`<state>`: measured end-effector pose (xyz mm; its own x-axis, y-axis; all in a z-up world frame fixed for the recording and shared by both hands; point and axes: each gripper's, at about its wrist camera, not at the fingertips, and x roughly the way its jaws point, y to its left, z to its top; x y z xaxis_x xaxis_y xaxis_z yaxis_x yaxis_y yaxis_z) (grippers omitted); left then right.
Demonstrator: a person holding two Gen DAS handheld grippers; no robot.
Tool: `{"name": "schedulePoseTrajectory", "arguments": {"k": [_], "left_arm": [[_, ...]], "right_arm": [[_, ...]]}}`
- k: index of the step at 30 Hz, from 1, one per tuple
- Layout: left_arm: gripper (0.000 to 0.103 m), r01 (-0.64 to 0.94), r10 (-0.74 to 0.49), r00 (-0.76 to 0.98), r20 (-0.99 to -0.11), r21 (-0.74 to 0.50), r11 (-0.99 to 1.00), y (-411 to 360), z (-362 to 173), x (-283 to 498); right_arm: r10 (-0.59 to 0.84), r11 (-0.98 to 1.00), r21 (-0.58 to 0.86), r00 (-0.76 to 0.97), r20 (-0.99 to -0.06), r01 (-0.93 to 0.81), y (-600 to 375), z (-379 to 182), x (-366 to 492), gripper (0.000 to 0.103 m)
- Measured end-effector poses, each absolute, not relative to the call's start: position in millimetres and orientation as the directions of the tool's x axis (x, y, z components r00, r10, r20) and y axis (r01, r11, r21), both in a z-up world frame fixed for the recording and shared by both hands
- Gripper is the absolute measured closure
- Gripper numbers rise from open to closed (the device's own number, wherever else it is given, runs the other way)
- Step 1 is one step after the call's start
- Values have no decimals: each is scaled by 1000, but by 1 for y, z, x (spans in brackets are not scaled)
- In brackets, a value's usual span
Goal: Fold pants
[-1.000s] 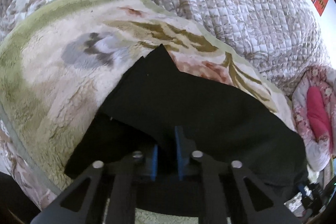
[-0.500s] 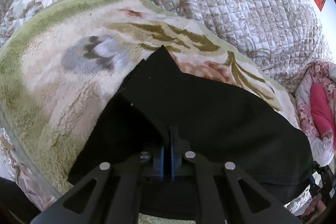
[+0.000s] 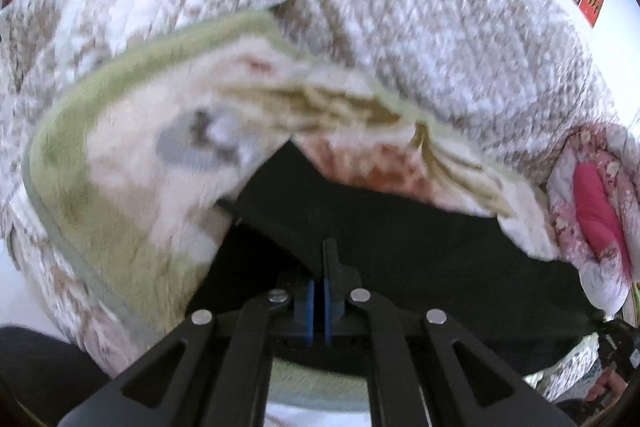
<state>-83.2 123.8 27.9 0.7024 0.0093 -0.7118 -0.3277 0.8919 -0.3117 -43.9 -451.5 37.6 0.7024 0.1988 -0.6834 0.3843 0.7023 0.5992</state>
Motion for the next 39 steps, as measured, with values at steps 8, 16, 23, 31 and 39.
{"name": "schedulePoseTrajectory", "arguments": {"k": [8,16,23,31,39], "left_arm": [[99,-346,13,670,-742,-297,890,120,12,-93],[93,-398,121,672,-731,-218,891,124,21,-99],[94,-466,268,702,-660,-142,873,134,53,-106],[93,-243,43,697,-715,-179,953,89,42,-70],[93,-134,-30,671,-741,-160,978,61,36,-25]], "right_arm": [[192,707,555,635,-748,439,-448,16,-43,97],[108,735,492,636,-764,467,-447,30,-56,78],[5,822,409,714,-700,395,-435,63,-60,73],[143,884,364,572,-808,293,-398,22,-24,73],[163,908,372,659,-735,191,-400,55,6,73]]}}
